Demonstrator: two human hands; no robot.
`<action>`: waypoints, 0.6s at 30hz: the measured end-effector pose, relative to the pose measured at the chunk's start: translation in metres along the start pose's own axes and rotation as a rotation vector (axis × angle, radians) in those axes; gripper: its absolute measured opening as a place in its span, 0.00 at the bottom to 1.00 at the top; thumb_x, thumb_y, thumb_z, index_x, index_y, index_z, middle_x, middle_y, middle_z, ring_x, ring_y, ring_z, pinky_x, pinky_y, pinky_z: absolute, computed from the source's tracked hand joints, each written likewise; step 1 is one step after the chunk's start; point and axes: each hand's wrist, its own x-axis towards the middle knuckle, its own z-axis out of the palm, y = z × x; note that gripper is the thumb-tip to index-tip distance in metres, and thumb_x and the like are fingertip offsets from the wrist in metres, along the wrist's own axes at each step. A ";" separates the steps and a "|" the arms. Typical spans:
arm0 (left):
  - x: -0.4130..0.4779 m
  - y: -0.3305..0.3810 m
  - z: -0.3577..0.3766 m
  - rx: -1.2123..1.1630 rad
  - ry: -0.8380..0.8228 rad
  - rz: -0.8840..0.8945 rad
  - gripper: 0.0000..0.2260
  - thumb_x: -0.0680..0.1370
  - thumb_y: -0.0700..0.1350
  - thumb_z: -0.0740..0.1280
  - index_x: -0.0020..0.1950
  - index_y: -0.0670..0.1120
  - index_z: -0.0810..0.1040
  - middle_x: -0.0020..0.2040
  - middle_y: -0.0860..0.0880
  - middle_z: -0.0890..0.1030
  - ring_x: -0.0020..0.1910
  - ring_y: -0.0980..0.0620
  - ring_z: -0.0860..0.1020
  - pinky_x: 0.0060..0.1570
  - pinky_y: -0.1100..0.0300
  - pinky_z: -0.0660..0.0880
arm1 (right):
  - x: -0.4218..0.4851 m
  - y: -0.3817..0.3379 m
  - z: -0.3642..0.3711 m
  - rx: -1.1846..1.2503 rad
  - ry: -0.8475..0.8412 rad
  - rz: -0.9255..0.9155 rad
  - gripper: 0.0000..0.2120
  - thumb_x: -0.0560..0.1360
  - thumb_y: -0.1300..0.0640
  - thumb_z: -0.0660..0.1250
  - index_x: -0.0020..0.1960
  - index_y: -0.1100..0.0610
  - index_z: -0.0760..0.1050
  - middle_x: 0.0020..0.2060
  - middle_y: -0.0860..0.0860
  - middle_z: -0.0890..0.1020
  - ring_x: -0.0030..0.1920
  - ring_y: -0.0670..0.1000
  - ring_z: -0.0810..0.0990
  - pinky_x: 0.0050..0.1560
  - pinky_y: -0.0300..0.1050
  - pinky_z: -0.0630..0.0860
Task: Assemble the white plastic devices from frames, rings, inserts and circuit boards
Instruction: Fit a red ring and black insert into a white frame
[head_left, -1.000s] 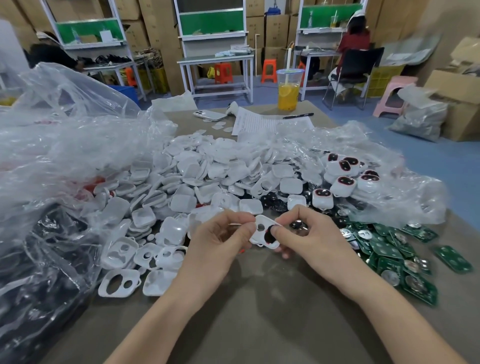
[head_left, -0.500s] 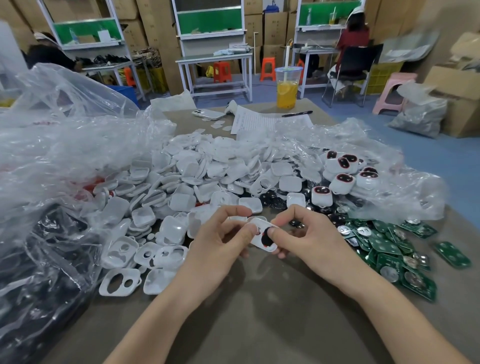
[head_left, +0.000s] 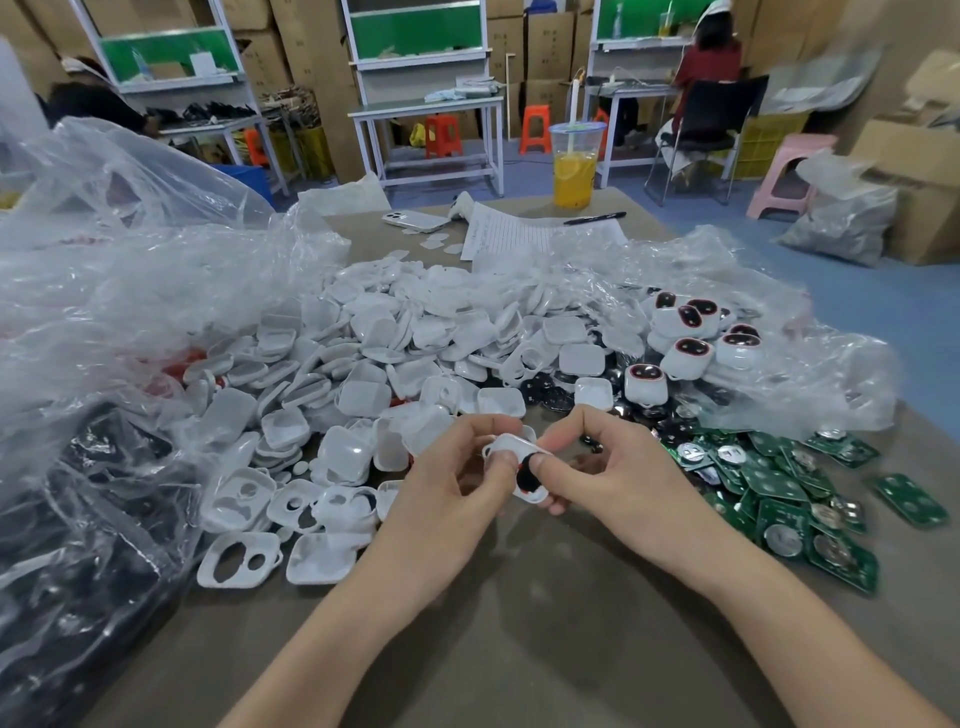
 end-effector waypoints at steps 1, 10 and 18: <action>0.000 0.000 -0.002 0.006 -0.015 -0.007 0.14 0.83 0.44 0.64 0.54 0.65 0.78 0.50 0.56 0.84 0.41 0.51 0.80 0.47 0.52 0.78 | 0.000 0.000 0.000 0.002 -0.005 -0.002 0.05 0.71 0.51 0.74 0.43 0.46 0.78 0.33 0.52 0.85 0.34 0.49 0.85 0.39 0.37 0.79; -0.003 0.009 -0.022 0.065 -0.207 -0.068 0.15 0.83 0.42 0.65 0.65 0.61 0.77 0.56 0.57 0.82 0.39 0.55 0.79 0.53 0.63 0.77 | -0.002 0.003 0.000 0.017 -0.029 -0.022 0.09 0.66 0.44 0.74 0.41 0.47 0.80 0.43 0.52 0.85 0.34 0.52 0.84 0.40 0.42 0.80; -0.005 0.006 -0.010 -0.153 -0.077 -0.054 0.16 0.82 0.41 0.68 0.61 0.62 0.80 0.49 0.56 0.84 0.41 0.53 0.81 0.47 0.66 0.77 | -0.001 -0.001 0.000 0.089 0.016 -0.036 0.05 0.70 0.54 0.75 0.40 0.48 0.80 0.43 0.55 0.84 0.32 0.50 0.82 0.39 0.50 0.80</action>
